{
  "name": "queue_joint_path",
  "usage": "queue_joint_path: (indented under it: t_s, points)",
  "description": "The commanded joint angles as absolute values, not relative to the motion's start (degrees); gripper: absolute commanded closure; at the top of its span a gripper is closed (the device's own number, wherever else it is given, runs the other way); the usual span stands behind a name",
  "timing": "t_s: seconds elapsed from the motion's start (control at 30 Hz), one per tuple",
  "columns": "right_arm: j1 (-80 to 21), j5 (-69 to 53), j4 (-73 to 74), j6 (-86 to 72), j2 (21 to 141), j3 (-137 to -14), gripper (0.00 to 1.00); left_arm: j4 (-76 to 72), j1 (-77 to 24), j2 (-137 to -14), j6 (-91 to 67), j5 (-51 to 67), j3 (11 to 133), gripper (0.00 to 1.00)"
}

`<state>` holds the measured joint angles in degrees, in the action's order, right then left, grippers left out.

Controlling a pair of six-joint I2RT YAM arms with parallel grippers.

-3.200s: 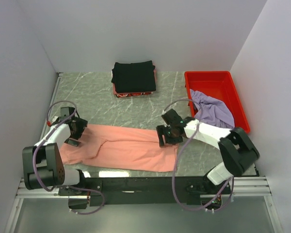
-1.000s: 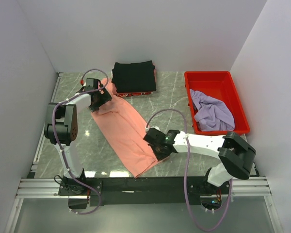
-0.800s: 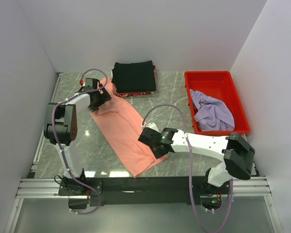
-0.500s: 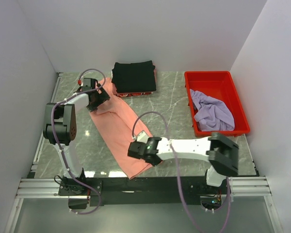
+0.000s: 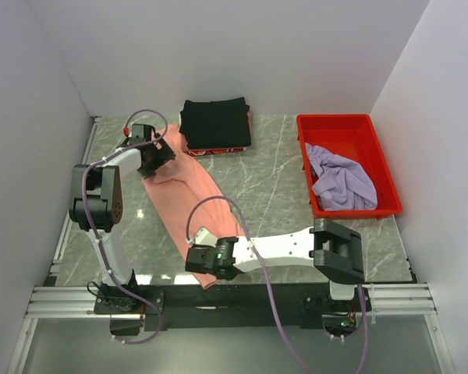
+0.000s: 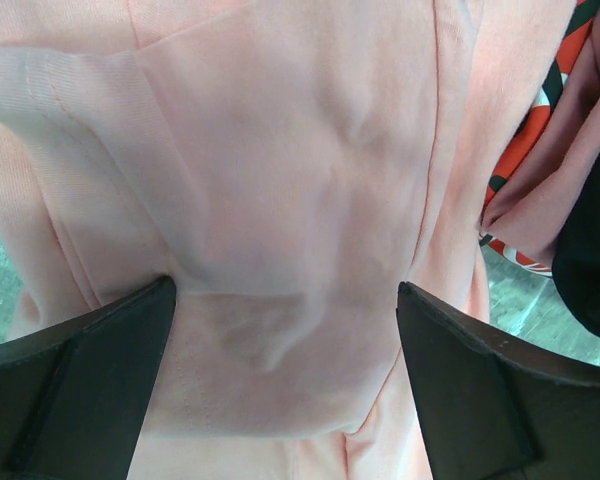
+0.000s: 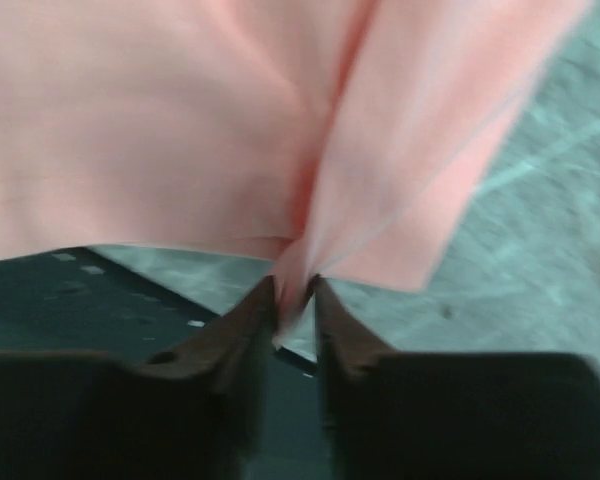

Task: Fold and stack the t-shirts
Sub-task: Fold the tshirt

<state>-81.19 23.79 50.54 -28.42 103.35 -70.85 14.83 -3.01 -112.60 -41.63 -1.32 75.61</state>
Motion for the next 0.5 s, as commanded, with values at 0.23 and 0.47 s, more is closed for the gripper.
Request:
queue_joint_path:
  t_s: [0.23,0.47]
  points:
    - [-82.4,15.7,42.1,-25.3,96.1,-70.1,0.54,16.3,-1.7,-115.5,-41.3,-0.5,77.1,0.00]
    - [-77.8,7.9,37.1,-24.8,85.6,-62.5,0.50,16.0,-1.1,-115.2,-41.0,0.3,76.8,0.01]
